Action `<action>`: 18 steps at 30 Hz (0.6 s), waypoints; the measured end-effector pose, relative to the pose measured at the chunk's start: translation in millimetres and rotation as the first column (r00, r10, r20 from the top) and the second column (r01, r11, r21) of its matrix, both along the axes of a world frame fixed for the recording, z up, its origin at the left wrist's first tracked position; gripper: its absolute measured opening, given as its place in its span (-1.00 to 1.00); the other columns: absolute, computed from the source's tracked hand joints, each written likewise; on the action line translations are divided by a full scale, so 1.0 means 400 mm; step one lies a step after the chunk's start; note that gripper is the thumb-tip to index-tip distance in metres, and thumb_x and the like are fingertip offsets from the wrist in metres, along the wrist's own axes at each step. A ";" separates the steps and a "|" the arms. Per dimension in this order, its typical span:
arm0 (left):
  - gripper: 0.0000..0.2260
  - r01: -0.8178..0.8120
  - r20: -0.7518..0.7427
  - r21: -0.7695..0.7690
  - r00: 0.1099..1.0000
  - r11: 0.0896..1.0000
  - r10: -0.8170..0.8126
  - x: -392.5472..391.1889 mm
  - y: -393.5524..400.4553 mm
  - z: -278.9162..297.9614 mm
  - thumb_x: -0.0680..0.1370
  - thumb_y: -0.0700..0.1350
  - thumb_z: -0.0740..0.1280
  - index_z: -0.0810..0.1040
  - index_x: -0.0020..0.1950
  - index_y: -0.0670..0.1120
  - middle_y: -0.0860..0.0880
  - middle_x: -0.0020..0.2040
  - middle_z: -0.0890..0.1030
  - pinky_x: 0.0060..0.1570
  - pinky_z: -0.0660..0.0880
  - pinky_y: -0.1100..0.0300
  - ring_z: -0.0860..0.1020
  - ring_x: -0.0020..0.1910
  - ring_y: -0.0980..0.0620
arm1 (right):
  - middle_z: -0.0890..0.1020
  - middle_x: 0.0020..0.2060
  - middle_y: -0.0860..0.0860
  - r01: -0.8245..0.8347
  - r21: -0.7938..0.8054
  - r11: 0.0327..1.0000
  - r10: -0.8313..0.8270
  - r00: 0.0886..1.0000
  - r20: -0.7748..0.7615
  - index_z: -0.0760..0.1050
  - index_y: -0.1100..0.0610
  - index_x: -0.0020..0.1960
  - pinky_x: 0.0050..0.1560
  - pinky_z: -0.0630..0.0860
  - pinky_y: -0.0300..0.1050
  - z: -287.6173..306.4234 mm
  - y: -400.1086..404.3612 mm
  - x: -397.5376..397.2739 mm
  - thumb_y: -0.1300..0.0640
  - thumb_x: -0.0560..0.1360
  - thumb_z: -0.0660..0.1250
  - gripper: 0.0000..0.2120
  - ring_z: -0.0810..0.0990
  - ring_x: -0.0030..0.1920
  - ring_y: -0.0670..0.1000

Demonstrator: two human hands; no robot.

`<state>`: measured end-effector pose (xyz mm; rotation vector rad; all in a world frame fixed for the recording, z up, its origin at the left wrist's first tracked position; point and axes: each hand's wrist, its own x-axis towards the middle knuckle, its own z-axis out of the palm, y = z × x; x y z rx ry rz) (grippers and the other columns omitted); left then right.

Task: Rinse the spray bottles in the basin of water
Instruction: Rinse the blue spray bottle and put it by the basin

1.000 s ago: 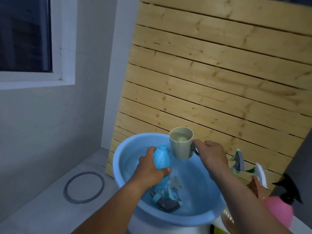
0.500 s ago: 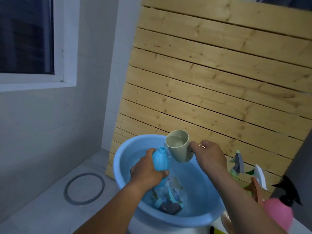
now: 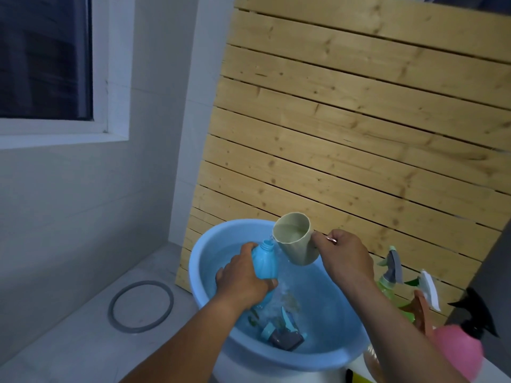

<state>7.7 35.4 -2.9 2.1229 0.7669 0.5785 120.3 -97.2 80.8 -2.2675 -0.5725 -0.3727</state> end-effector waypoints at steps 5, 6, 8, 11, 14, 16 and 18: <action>-0.31 -0.010 -0.013 0.009 1.000 1.000 0.010 0.002 -0.001 0.000 0.37 0.16 0.49 0.21 0.38 0.16 0.06 0.20 0.49 0.23 0.40 -0.01 0.50 0.20 -0.05 | 0.40 -0.52 -0.02 0.004 0.001 1.000 -0.004 1.000 0.002 0.33 0.07 -0.41 -0.39 0.26 -0.10 -0.001 -0.003 -0.002 -0.11 0.45 0.30 -0.62 0.37 -0.42 0.06; -0.31 -0.010 -0.015 0.008 1.000 1.000 0.010 0.003 0.000 0.000 0.37 0.16 0.49 0.21 0.38 0.16 0.06 0.20 0.49 0.23 0.40 -0.01 0.50 0.20 -0.05 | 0.41 -0.52 -0.02 0.005 -0.001 1.000 -0.005 1.000 0.006 0.32 0.07 -0.41 -0.39 0.27 -0.10 -0.001 -0.004 -0.002 -0.12 0.45 0.30 -0.62 0.38 -0.42 0.06; -0.31 -0.010 -0.018 0.003 1.000 1.000 0.010 0.003 0.000 -0.001 0.37 0.15 0.49 0.20 0.39 0.16 0.06 0.21 0.49 0.23 0.40 -0.01 0.49 0.20 -0.05 | 0.42 -0.52 -0.03 0.006 0.000 1.000 -0.006 1.000 0.014 0.33 0.07 -0.41 -0.39 0.27 -0.10 -0.001 -0.005 -0.002 -0.13 0.46 0.30 -0.61 0.39 -0.41 0.06; -0.30 0.000 -0.016 0.005 1.000 1.000 0.000 0.004 0.000 -0.002 0.37 0.15 0.50 0.20 0.39 0.17 0.07 0.21 0.48 0.24 0.40 -0.02 0.49 0.21 -0.04 | 0.44 -0.51 -0.02 0.003 0.001 1.000 -0.003 1.000 0.024 0.36 0.08 -0.39 -0.39 0.28 -0.11 0.000 -0.006 -0.002 -0.14 0.46 0.30 -0.62 0.41 -0.40 0.07; -0.29 0.004 -0.015 0.015 1.000 1.000 -0.004 0.003 0.001 -0.002 0.37 0.15 0.51 0.20 0.39 0.17 0.07 0.22 0.48 0.25 0.39 -0.02 0.49 0.21 -0.04 | 0.46 -0.50 -0.01 0.002 -0.005 1.000 -0.002 0.999 0.042 0.38 0.09 -0.38 -0.38 0.28 -0.11 0.003 -0.006 -0.002 -0.13 0.47 0.29 -0.63 0.43 -0.38 0.08; -0.29 0.008 -0.017 0.016 1.000 1.000 -0.008 0.004 0.001 -0.003 0.37 0.15 0.51 0.19 0.39 0.17 0.07 0.22 0.49 0.26 0.40 -0.04 0.49 0.21 -0.04 | 0.47 -0.49 -0.01 0.003 -0.009 1.000 -0.003 0.999 0.051 0.39 0.10 -0.36 -0.38 0.29 -0.11 0.003 -0.007 -0.002 -0.13 0.47 0.28 -0.64 0.45 -0.37 0.09; -0.29 0.012 -0.015 0.013 1.000 1.000 -0.012 0.004 0.001 -0.004 0.37 0.15 0.51 0.19 0.39 0.17 0.07 0.22 0.49 0.26 0.40 -0.05 0.49 0.20 -0.04 | 0.48 -0.48 -0.01 0.002 -0.012 1.000 -0.001 0.998 0.069 0.41 0.12 -0.34 -0.38 0.29 -0.11 0.003 -0.010 -0.003 -0.12 0.46 0.27 -0.64 0.46 -0.35 0.11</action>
